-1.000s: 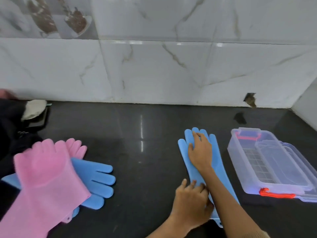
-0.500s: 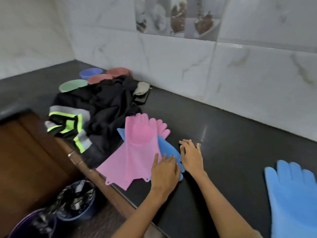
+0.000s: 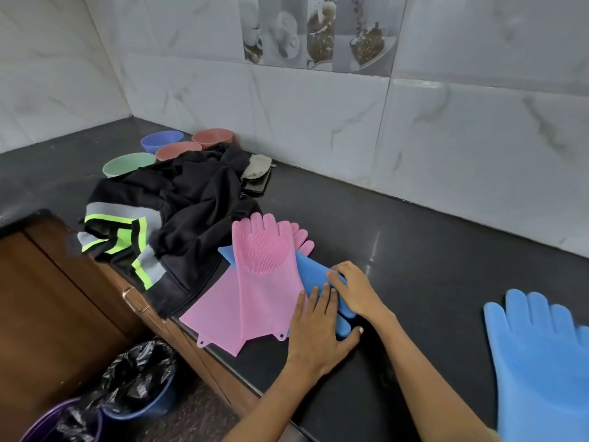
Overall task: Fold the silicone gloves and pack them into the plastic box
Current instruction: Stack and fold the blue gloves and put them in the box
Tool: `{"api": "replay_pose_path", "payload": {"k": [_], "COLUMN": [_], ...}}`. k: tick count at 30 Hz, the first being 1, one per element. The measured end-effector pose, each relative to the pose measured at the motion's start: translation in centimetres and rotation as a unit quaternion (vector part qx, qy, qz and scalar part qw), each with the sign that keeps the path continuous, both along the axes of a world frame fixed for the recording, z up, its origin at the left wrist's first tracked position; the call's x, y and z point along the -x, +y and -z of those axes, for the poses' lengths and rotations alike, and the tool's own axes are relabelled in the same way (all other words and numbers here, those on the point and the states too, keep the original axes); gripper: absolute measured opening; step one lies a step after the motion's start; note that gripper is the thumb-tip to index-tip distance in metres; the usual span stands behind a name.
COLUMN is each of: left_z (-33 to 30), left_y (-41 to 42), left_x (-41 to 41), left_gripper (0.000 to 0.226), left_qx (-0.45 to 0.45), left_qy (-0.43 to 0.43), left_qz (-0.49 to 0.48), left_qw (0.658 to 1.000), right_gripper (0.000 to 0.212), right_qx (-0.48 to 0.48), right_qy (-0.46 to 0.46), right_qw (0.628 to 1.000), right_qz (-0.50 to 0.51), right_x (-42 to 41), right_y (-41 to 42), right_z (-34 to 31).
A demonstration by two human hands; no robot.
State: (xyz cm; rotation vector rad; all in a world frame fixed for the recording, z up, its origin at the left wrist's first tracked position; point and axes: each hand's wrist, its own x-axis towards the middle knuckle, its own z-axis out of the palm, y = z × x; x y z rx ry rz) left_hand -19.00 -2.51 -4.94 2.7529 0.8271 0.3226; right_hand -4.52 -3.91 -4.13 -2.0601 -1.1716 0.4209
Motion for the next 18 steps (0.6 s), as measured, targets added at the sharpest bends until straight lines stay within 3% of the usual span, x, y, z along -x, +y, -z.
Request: {"api": "replay_pose_path", "payload": {"k": [4, 10, 14, 18], "left_z": [-0.6, -2.2, -3.0, -2.9], "left_y": [-0.5, 0.2, 0.2, 1.5], "left_x": [-1.3, -3.0, -4.3, -3.3], "left_gripper": [0.084, 0.058, 0.065, 0.081], "left_qx": [0.015, 0.067, 0.104, 0.065], "left_qy": [0.007, 0.12, 0.19, 0.225], "left_qz": [-0.016, -0.152, -0.207, -0.237], "left_qw": [1.0, 0.979, 0.954, 0.943], "right_gripper": [0.03, 0.019, 0.021, 0.021], "right_qx": [-0.013, 0.009, 0.04, 0.075], "right_qy": [0.093, 0.063, 0.047, 0.003], "right_qw": [0.995, 0.996, 0.995, 0.994], "right_qz": [0.043, 0.066, 0.073, 0.084], "right_x": [-1.3, -2.6, -2.8, -3.5], "right_y": [-2.0, -4.2, -4.5, -5.0], "right_z": [-1.0, -1.4, -1.3, -1.3]}}
